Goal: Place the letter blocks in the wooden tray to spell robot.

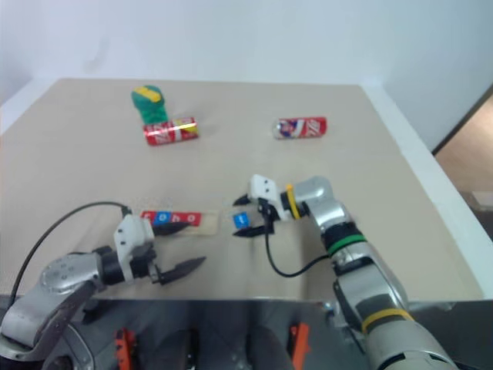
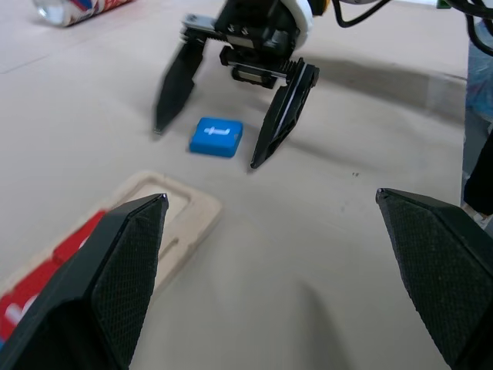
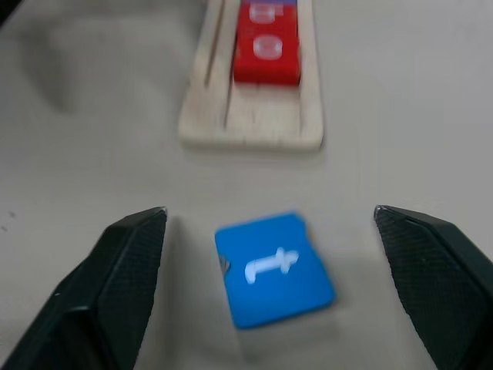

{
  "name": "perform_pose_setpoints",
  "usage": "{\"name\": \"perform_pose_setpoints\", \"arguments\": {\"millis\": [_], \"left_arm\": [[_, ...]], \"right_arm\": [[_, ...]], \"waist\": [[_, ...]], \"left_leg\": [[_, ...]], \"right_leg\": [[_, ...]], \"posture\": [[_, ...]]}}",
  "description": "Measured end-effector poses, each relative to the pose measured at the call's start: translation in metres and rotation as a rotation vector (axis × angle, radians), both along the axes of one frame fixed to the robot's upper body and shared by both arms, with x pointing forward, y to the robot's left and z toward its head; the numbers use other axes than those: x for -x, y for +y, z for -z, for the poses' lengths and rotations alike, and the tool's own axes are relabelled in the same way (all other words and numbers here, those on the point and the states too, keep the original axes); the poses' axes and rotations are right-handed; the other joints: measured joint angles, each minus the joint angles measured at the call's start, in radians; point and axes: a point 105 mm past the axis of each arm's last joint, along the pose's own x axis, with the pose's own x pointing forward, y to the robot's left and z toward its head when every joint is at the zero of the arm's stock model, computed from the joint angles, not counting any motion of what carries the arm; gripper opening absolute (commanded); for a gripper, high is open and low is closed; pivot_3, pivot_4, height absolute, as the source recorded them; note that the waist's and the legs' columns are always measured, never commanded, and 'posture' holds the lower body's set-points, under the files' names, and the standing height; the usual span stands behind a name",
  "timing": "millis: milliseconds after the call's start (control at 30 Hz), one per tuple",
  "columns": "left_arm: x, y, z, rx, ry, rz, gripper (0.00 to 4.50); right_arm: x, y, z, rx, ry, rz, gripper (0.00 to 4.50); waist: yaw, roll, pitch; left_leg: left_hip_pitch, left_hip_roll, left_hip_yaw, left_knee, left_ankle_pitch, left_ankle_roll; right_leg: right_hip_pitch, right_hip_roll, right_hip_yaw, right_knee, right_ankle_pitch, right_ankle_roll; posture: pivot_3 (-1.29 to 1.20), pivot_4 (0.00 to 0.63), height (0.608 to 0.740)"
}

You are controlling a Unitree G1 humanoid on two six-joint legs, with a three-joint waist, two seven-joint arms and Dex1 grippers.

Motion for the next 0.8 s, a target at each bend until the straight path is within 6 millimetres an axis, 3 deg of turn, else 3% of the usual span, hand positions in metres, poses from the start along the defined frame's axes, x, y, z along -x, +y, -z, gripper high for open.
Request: {"name": "perform_pose_setpoints", "arguments": {"millis": [33,267,467,567,800], "left_arm": [[-0.001,0.002,0.001,-0.004,0.001,-0.024,4.50],[0.002,0.006,0.004,-0.010,0.008,-0.070,4.50],[0.003,0.009,0.007,-0.019,0.013,-0.084,4.50],[0.000,0.010,0.005,-0.025,0.000,-0.089,4.50],[-0.006,0.012,0.004,-0.031,-0.005,-0.094,4.50]], "right_arm": [[-0.002,-0.002,0.005,0.001,0.008,0.007,2.97],[-0.004,-0.013,0.010,-0.026,0.018,0.057,2.97],[0.006,-0.024,0.015,-0.054,0.056,0.107,2.97],[0.018,-0.023,0.019,-0.085,0.081,0.116,2.97],[0.020,-0.018,0.017,-0.087,0.091,0.152,2.97]], "waist": [[0.001,0.000,0.000],[0.004,0.000,0.000],[0.006,0.000,0.000],[0.004,0.000,0.000],[0.002,0.000,0.000]], "left_leg": [[0.000,-0.001,0.001,0.001,0.000,0.000],[0.006,-0.002,0.000,0.002,0.000,0.000],[0.010,-0.005,0.000,0.002,0.000,0.000],[0.011,-0.006,0.001,0.002,0.000,0.000],[0.013,-0.003,0.001,0.001,0.000,0.000]], "right_leg": [[0.000,-0.001,0.000,0.000,0.000,0.001],[0.007,-0.003,-0.001,0.000,-0.001,0.002],[0.012,-0.007,-0.001,0.000,-0.005,-0.001],[0.012,-0.007,0.000,0.000,-0.005,0.001],[0.012,-0.005,-0.001,0.000,-0.004,-0.001]], "posture": [[0.00,0.150,0.740],[0.00,0.150,0.740],[0.00,0.150,0.740],[0.00,0.150,0.740],[0.00,0.150,0.740]]}}
